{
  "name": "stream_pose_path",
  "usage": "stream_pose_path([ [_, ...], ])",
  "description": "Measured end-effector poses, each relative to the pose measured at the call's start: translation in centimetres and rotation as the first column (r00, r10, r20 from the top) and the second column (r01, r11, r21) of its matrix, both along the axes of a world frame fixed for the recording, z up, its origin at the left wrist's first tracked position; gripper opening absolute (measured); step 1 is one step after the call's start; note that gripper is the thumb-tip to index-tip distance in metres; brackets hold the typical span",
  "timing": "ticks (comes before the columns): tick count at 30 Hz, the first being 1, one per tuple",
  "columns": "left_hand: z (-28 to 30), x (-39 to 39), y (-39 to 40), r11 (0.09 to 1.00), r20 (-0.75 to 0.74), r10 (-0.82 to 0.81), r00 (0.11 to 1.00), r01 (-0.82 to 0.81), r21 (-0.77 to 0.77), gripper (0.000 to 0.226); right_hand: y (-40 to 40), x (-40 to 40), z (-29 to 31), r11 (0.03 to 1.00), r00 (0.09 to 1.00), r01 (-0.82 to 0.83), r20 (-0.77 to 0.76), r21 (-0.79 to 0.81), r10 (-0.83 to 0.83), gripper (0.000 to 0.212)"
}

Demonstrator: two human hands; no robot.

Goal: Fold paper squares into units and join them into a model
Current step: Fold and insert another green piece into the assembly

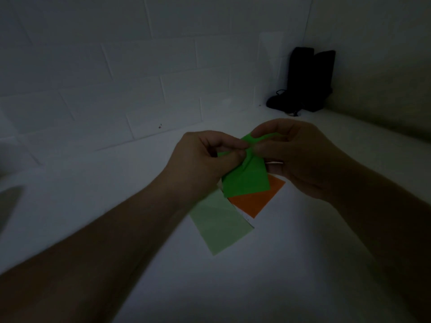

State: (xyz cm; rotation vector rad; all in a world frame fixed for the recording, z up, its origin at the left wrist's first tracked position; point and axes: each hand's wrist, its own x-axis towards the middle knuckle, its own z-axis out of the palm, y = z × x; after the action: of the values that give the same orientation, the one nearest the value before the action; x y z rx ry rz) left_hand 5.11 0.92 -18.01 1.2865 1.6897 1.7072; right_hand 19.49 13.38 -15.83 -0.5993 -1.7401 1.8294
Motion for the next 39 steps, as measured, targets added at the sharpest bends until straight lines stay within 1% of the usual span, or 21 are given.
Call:
stream_pose_path([
  [3,0.1,0.1,-0.1,1.000,0.023,-0.009,1.000,0.010,-0.020,0.013,-0.1,0.2,0.0,0.999,0.999,0.005,0.033,0.048,-0.007,0.024],
  [6,0.3,0.1,-0.2,0.999,0.058,-0.015,0.998,0.017,-0.027,0.014,0.0,0.2,0.1,1.000,1.000,-0.012,0.022,0.006,0.012,0.031],
  [9,0.3,0.2,-0.2,0.999,0.061,-0.024,0.998,0.025,-0.030,0.014,0.0,-0.2,-0.1,0.999,0.997,-0.026,0.078,0.019,0.025,0.043],
  [12,0.3,0.4,-0.2,0.999,0.099,-0.032,0.995,0.035,-0.029,0.015,0.0,-0.3,-0.4,0.999,0.994,-0.028,0.104,0.043,0.023,0.043],
  [16,0.4,0.3,-0.2,0.999,0.117,-0.024,0.993,0.026,-0.021,0.014,0.2,-0.2,-0.5,0.999,0.994,-0.033,0.103,0.026,0.030,0.045],
  [20,0.5,0.4,-0.2,0.999,0.142,-0.034,0.989,0.038,-0.023,0.015,0.2,-0.4,-0.8,0.998,0.988,-0.035,0.151,0.059,0.026,0.046],
  [23,0.5,0.3,-0.1,0.999,0.165,-0.037,0.986,0.040,-0.016,0.016,0.3,-0.4,-0.9,0.998,0.991,-0.032,0.131,0.045,0.026,0.050],
  [29,0.6,0.2,-0.2,0.999,0.161,-0.035,0.986,0.039,-0.018,0.016,0.1,-0.6,-1.0,0.994,0.983,-0.076,0.173,0.082,0.061,0.059],
  [33,0.5,0.2,-0.1,0.999,0.145,-0.023,0.989,0.026,-0.022,0.014,0.2,-0.5,-1.2,0.995,0.985,-0.081,0.158,0.060,0.071,0.064],
  [37,0.4,0.2,-0.1,1.000,0.157,-0.018,0.987,0.021,-0.020,0.013,0.1,-0.6,-1.4,0.987,0.978,-0.096,0.195,0.129,0.070,0.067],
  [39,0.3,0.2,0.0,1.000,0.151,-0.008,0.988,0.012,-0.021,0.013,0.0,-0.6,-1.3,0.987,0.980,-0.095,0.189,0.130,0.070,0.067],
])
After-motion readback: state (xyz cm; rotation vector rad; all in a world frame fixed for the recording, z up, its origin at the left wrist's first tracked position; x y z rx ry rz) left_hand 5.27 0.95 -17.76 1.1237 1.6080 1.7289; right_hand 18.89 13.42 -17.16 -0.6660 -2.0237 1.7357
